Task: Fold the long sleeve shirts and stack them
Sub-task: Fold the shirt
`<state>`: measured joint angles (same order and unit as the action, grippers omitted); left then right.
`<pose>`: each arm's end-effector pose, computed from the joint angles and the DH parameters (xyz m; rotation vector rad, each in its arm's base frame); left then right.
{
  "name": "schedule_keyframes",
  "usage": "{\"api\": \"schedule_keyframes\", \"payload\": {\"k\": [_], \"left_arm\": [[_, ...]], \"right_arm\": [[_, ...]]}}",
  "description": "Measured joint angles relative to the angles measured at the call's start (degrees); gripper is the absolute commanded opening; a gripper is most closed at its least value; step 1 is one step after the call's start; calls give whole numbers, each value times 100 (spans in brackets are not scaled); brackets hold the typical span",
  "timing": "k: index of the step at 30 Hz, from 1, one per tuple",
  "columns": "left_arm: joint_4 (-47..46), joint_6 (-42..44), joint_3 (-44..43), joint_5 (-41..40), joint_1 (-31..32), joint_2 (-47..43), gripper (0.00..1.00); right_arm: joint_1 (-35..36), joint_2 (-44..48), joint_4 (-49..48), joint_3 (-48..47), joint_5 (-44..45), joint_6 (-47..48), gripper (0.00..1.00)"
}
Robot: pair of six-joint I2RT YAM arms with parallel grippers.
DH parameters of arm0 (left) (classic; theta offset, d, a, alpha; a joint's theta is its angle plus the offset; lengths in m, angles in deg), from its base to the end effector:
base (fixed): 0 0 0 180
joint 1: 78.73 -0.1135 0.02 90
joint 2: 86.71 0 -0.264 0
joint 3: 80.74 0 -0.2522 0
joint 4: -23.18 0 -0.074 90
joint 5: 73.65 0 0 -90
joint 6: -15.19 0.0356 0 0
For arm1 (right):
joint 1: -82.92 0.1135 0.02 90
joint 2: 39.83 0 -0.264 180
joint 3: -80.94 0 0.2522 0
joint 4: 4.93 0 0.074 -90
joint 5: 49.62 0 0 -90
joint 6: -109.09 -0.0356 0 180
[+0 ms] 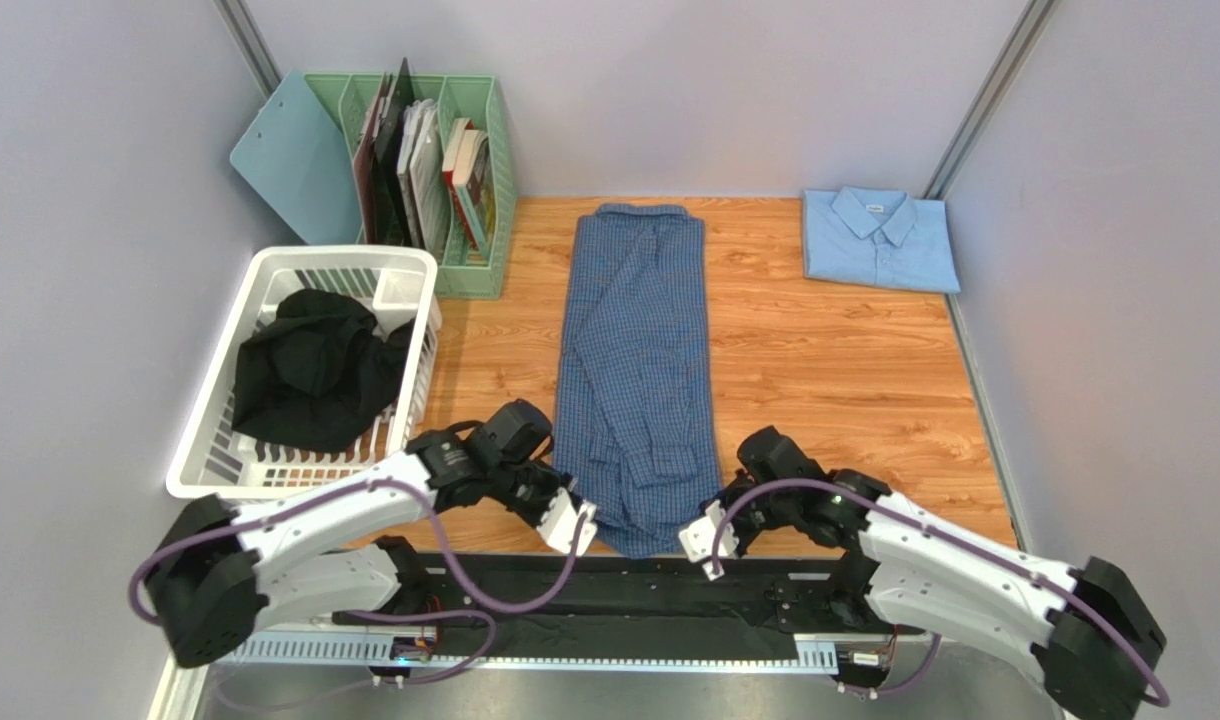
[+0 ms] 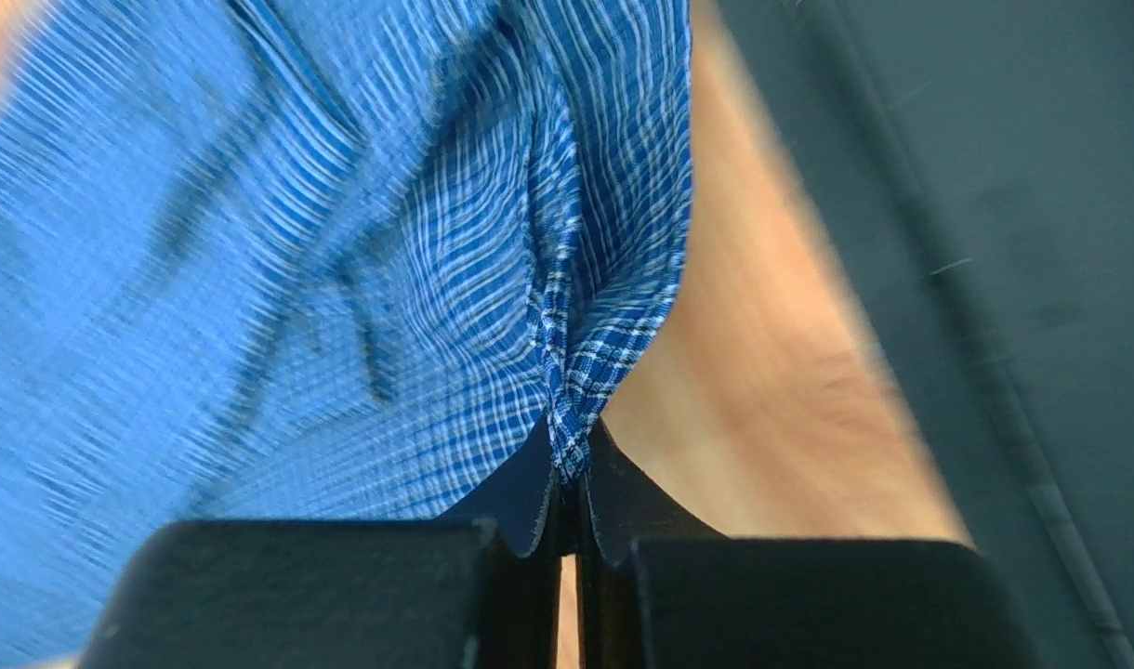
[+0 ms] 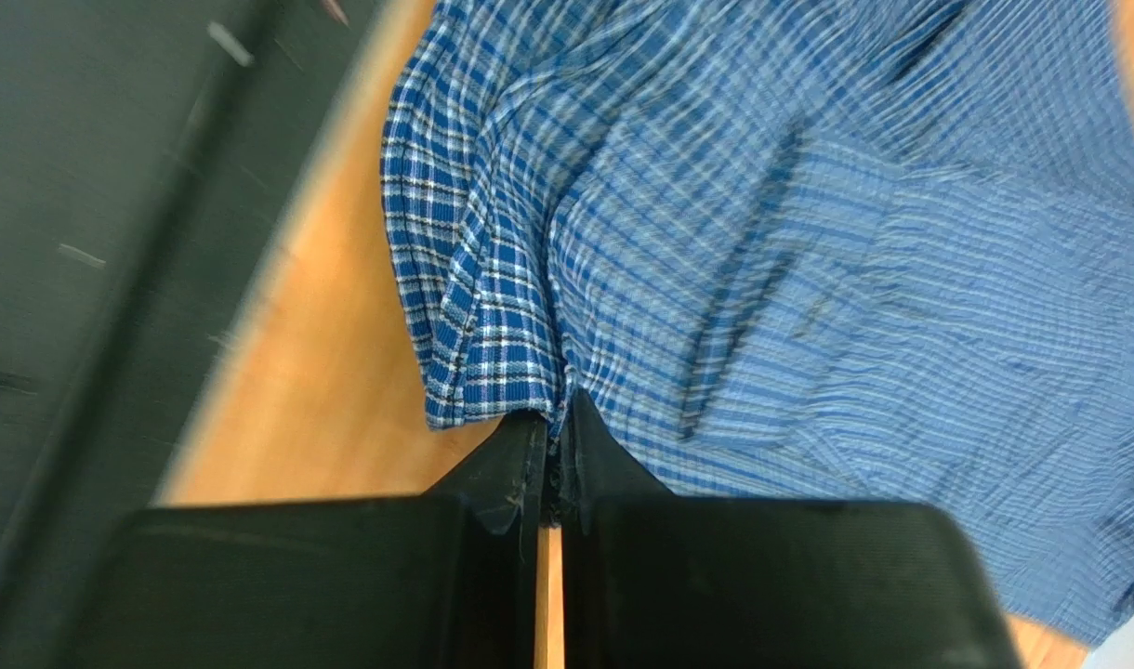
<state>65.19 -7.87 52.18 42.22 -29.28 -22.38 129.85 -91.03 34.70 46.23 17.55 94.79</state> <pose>0.1187 -0.1626 0.1855 2.2161 1.1879 -0.4648 0.0964 0.1234 0.1590 -2.2308 1.0481 0.2950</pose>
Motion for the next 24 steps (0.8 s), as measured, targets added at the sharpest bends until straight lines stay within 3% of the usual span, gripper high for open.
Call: {"api": "schedule_keyframes", "payload": {"k": [4,8,18,24], "left_arm": [[592,-214,28,326,474,-1145,0],[896,-402,111,426,494,-1528,0],[1104,-802,111,544,238,-1456,0],[1403,-874,-968,918,-514,-868,0]], "right_arm": [[627,1060,767,-87,20,-723,0],[754,1576,1172,-125,101,-1152,0],[675,861,1226,-601,378,-1698,0],[-328,-57,1303,-1869,-76,-1655,0]]}}
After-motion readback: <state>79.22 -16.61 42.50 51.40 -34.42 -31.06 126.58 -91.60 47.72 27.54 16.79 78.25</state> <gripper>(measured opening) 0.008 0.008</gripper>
